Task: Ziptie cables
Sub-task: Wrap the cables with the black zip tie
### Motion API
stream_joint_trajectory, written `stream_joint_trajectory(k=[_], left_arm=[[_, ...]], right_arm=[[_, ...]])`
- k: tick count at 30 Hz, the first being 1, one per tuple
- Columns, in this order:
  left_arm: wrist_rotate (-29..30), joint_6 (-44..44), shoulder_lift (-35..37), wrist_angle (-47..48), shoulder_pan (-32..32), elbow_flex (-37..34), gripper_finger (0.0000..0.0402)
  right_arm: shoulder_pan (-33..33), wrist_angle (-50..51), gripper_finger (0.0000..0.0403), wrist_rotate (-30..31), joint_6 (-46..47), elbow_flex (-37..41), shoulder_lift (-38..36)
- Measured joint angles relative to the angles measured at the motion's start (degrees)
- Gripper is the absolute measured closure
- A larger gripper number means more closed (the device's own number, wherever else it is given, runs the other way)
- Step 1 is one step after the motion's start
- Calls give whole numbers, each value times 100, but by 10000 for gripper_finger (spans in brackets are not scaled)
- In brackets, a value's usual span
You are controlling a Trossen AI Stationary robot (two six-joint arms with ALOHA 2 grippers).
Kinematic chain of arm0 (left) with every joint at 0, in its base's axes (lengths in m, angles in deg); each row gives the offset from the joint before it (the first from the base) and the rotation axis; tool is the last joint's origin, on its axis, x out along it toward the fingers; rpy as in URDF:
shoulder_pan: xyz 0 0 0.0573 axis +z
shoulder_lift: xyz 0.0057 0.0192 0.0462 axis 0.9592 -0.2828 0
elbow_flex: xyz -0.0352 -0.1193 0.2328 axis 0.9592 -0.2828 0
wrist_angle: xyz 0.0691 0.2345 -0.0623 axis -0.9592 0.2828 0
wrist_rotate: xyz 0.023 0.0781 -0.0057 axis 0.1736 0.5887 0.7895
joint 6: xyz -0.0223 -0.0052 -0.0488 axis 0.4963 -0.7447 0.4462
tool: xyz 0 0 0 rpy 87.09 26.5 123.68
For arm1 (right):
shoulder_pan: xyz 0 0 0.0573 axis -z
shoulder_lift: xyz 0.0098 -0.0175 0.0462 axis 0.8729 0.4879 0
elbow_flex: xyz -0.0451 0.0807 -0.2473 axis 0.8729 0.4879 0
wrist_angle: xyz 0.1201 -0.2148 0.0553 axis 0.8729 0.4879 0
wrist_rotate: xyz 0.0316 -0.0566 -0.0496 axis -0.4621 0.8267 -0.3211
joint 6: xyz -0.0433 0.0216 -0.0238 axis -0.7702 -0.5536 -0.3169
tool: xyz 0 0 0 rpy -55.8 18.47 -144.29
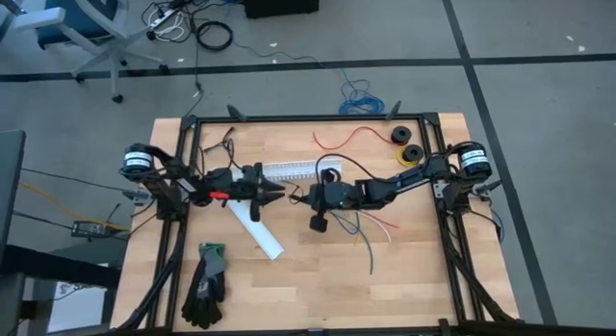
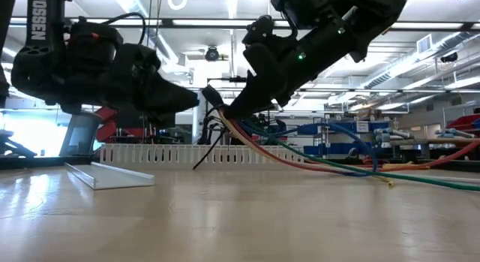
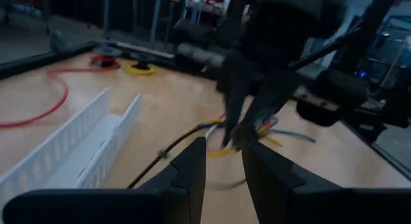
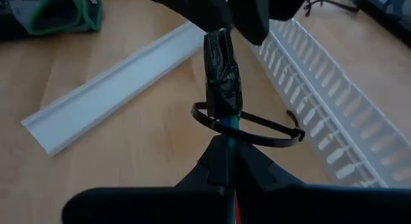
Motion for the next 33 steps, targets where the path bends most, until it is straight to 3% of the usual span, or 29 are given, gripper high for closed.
stream_joint_trajectory(k=[16,24,27,33], left_arm=[[-87,-1011,1,532,-113,411,291],[-79,-1040,1,533,-110,568,292],[-83,-1035,1,527,-110,599,308],[-98,-1155,1,553,-110,599,375]], right_arm=[[169,-195,403,-362,-66,0,-2],[222,-176,403,-375,-23,0,-2],[225,-175,403,-373,-23,0,-2],[223,-154,396,-373,-19,2,-2]])
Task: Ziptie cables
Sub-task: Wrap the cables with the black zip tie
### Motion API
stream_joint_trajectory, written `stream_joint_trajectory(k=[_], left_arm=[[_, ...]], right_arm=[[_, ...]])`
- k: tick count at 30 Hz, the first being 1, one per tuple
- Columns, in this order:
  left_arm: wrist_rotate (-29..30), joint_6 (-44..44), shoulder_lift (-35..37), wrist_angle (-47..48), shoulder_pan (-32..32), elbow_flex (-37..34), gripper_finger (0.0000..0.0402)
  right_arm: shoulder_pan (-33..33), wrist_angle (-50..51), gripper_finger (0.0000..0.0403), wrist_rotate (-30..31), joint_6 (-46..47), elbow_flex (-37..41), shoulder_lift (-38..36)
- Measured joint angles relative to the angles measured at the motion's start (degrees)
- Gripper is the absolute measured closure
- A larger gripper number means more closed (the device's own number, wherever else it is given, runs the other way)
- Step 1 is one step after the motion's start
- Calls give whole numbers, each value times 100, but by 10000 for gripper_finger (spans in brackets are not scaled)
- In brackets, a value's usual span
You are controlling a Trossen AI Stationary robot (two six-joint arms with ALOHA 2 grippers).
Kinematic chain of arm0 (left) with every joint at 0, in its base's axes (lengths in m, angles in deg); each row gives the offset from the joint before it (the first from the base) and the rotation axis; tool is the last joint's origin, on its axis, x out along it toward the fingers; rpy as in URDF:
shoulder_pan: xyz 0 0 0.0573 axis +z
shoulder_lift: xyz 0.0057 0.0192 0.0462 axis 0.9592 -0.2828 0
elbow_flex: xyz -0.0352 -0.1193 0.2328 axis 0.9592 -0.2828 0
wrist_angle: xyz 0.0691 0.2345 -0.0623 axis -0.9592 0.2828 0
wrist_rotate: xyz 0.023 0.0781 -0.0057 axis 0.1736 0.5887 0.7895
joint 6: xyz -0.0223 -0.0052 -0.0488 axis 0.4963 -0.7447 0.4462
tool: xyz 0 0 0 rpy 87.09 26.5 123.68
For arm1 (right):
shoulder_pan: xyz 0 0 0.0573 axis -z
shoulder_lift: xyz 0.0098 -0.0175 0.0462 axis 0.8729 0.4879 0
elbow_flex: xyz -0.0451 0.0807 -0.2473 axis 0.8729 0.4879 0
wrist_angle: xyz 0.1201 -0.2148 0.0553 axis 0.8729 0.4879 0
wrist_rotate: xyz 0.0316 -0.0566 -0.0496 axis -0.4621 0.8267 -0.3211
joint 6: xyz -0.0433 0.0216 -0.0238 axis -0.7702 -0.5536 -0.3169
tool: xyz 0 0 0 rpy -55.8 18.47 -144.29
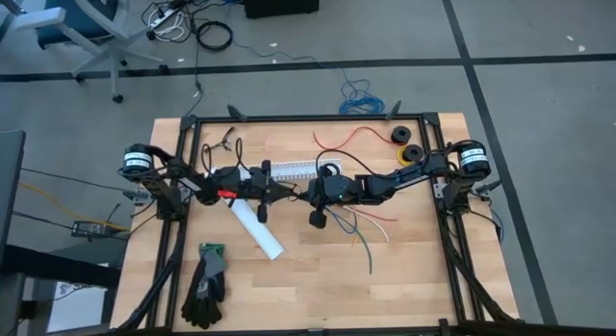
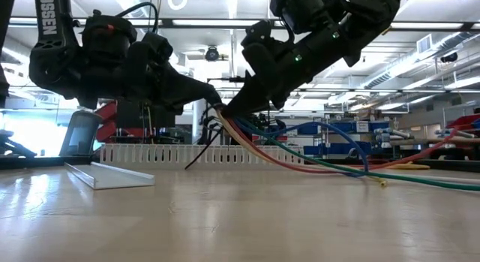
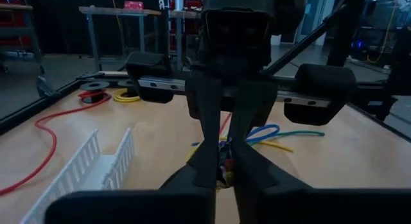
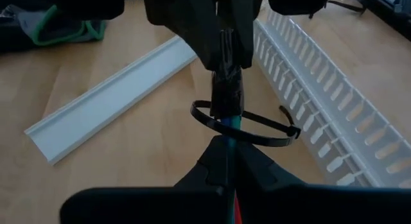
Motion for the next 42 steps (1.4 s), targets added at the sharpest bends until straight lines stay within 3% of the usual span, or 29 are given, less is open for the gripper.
stream_joint_trajectory(k=[13,28,37,42], left_arm=[[-362,144,0,72,-8,-130,375],[-241,-8,-4,366,-502,-621,378],[-221,-17,-2,695,-870,-619,380],[-144,-17,-2,728,-1060,-616,383]], right_arm=[[-4,213,362,-153,512,0,2],[36,189,262,-304,1429,-2,2],[396,212,265,-1189,2525,-1,2],[446,-57,276,-1577,3002,-95,533]])
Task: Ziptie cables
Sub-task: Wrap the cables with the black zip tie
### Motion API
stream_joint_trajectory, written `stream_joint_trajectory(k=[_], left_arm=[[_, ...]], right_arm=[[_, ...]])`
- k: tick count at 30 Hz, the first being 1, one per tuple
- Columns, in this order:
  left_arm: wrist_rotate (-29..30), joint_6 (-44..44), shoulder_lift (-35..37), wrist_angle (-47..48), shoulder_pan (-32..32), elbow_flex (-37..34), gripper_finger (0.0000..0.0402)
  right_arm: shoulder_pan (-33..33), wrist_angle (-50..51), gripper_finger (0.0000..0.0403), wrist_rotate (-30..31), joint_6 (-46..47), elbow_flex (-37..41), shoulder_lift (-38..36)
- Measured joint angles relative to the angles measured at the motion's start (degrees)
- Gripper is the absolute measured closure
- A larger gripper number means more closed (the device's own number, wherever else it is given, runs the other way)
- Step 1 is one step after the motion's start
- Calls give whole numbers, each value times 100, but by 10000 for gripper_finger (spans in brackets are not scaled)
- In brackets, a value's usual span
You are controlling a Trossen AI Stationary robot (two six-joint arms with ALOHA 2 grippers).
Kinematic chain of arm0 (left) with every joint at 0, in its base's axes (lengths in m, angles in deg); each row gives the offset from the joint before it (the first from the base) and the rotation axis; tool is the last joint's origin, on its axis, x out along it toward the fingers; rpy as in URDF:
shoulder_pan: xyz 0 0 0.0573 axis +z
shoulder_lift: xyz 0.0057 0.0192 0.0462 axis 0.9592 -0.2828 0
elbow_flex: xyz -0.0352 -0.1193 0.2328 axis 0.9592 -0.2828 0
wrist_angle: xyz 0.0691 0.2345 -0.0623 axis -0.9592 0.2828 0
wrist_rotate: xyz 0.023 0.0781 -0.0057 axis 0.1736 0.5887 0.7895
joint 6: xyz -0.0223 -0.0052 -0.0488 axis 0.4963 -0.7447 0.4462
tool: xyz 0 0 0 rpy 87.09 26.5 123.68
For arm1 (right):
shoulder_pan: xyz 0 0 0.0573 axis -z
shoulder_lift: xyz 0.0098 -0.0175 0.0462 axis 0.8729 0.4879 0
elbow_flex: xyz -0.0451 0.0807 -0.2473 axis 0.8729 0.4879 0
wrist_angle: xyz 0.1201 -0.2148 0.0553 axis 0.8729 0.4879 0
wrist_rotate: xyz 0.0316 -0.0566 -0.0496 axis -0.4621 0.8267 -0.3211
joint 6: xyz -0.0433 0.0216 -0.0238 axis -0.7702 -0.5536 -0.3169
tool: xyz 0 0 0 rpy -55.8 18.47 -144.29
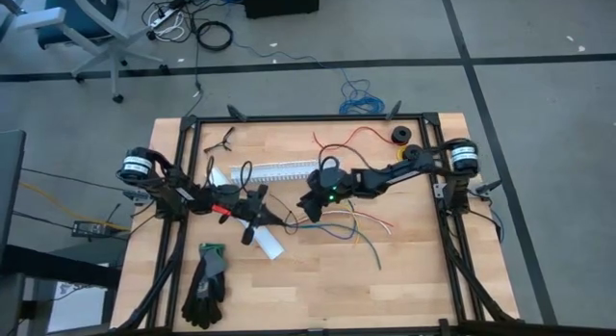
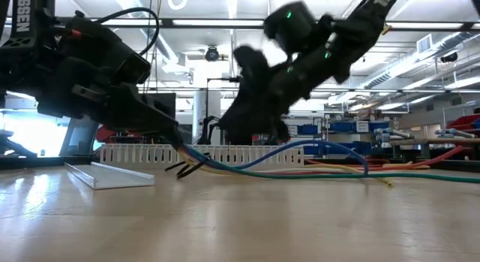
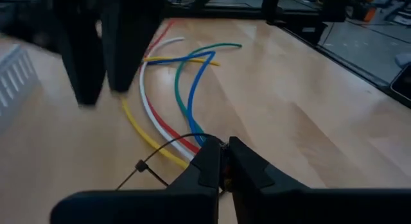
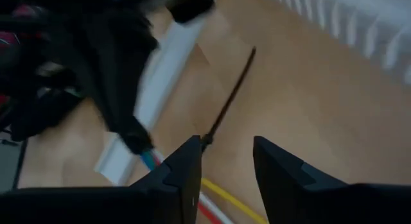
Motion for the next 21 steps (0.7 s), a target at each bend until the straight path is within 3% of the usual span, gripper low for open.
stream_joint_trajectory(k=[8,16,21], left_arm=[[392,1,2,307,-153,-2,392],[468,0,2,347,-170,-13,401],[506,0,2,340,-170,-13,399]], right_arm=[[-23,-40,279,-720,17,-916,964],[-6,871,302,-780,166,-1199,1052],[0,822,313,-777,13,-1197,1041]])
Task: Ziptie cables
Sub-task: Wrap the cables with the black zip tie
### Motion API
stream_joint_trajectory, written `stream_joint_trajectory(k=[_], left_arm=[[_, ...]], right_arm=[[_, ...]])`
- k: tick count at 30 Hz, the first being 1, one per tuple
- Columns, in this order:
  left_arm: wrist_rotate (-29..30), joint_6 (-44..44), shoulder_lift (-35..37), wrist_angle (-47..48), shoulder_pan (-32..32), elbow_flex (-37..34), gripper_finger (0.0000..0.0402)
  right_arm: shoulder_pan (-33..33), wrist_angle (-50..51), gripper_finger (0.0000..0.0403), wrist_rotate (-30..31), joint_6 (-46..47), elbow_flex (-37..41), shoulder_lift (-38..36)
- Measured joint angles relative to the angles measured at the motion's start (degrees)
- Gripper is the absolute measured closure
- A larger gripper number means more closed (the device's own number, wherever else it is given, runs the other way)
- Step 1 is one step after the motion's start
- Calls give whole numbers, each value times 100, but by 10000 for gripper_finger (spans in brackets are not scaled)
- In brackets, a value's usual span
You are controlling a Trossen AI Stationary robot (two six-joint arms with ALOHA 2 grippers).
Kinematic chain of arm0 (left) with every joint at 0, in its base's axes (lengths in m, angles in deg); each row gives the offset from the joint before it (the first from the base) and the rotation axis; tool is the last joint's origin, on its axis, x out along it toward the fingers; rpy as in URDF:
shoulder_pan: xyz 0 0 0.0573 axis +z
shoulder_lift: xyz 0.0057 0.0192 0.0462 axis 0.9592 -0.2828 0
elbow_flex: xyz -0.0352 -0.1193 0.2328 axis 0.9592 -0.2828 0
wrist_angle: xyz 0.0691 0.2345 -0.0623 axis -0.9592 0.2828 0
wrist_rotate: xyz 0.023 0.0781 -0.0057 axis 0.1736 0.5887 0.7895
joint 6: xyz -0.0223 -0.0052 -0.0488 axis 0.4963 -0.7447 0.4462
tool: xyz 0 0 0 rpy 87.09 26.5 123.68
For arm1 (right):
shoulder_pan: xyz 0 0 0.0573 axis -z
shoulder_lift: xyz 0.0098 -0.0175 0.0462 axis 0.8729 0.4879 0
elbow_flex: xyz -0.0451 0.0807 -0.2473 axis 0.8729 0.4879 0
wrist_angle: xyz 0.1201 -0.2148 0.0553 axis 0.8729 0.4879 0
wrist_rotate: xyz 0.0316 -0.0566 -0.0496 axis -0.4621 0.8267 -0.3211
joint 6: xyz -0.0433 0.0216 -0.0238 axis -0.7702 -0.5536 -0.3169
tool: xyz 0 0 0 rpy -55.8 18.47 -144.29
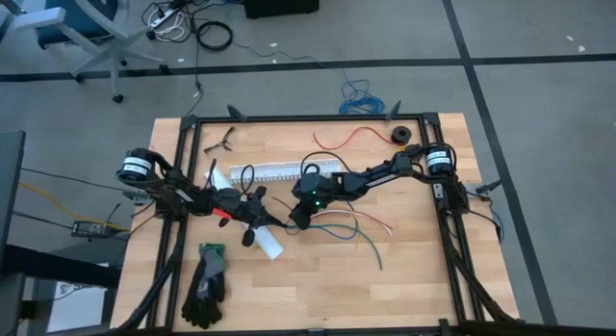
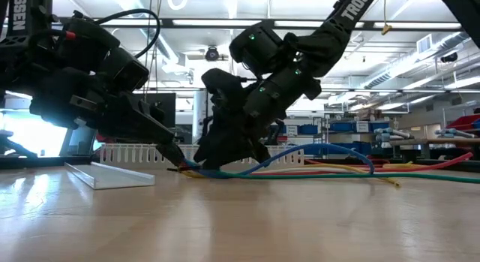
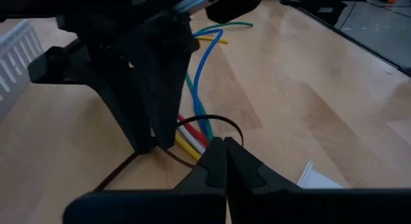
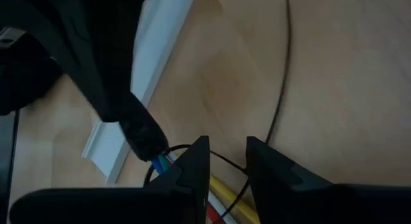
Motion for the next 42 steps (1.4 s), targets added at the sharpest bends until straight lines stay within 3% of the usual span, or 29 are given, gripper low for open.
stream_joint_trajectory(k=[6,13,23,42], left_arm=[[16,2,0,8,0,0,399],[16,2,0,66,0,0,399],[44,4,0,84,2,0,400],[418,4,0,88,4,0,401]], right_arm=[[2,189,314,423,-173,-2,-226],[-4,990,316,476,149,-7,-223],[-72,811,322,-248,383,2,-208],[-114,474,328,-166,94,4,-205]])
